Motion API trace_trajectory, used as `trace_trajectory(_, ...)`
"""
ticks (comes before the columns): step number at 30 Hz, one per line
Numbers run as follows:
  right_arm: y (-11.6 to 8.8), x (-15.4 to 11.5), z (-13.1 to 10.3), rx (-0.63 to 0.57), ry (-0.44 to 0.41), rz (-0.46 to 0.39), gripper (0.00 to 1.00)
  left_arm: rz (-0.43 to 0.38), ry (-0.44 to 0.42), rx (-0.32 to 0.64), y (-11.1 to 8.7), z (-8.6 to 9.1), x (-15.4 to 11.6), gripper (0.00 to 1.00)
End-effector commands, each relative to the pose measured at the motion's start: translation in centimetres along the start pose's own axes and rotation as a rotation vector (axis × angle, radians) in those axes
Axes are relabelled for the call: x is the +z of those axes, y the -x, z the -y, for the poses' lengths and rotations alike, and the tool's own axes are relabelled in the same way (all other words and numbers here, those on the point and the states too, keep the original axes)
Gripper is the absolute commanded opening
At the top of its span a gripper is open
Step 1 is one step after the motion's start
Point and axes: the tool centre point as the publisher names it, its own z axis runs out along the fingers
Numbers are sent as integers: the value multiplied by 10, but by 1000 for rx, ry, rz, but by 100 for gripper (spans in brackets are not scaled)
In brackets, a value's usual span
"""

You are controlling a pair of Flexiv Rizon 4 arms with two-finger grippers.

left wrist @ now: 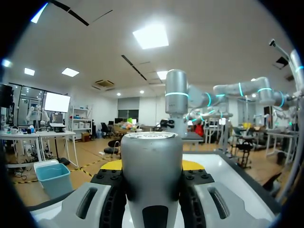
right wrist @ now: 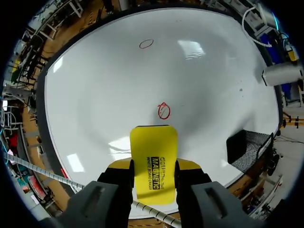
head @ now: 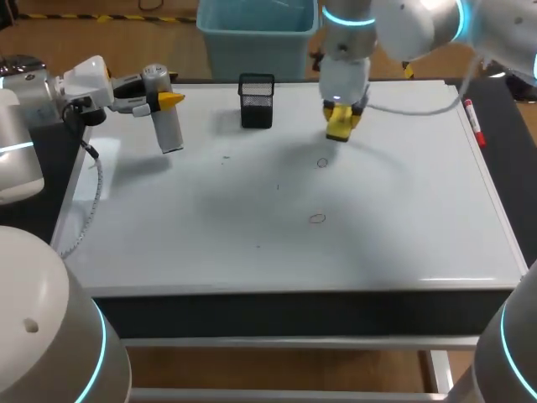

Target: Pick up the inspection probe, press it on each red-marked spot on the whiteboard one by one, put down the probe, pick up the eraser, and wipe off all the red marks.

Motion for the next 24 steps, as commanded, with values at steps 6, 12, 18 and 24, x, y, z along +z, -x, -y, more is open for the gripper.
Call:
trace_trajectory(6,-51,-4,45,106,12,4,0,-3,0,-1,1,1,0,0)
trace_trajectory(12,-75,-1,65,175,31,4,0,-3,0,-1,1,1,0,0)
trace_trajectory(18,-92,4,78,221,46,0,0,-3,0,-1,1,1,0,0)
trace_trajectory(24,-102,9,86,248,55,-2,0,-3,0,-1,1,1,0,0)
